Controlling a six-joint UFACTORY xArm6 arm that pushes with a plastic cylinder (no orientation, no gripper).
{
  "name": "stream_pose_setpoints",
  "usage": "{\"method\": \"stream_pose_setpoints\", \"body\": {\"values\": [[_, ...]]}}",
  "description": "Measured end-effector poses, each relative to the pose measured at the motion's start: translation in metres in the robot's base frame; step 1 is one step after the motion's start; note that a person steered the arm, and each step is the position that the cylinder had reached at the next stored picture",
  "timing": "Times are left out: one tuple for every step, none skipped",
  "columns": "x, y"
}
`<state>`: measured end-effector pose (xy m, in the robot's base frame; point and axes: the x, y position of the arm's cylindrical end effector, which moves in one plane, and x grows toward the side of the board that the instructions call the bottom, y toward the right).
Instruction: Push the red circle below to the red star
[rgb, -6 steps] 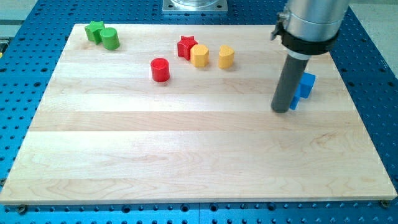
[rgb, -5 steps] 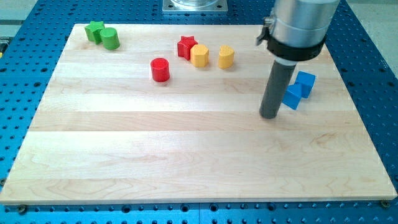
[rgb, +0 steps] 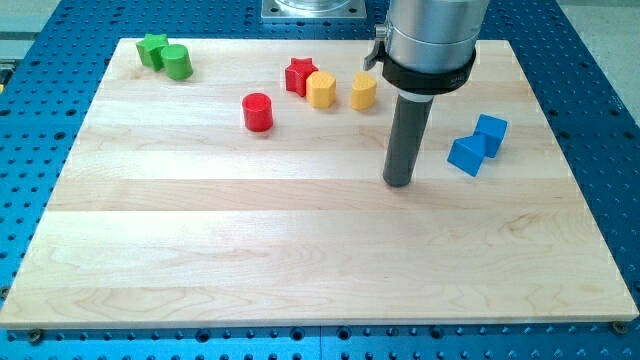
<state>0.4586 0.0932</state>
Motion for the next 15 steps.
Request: {"method": "stream_pose_setpoints", "body": {"values": [[-0.001,0.000],[-0.001,0.000],[-0.001,-0.001],[-0.001,-0.003],[-0.001,-0.056],[-0.004,-0.092],[-0.023,-0.069],[-0.033,-0.130],[-0.035,-0.189],[-0.040,-0.196],[-0.056,-0.223],[-0.096,-0.204],[-0.105,-0.146],[-0.132,-0.163],[-0.186,-0.163]]}}
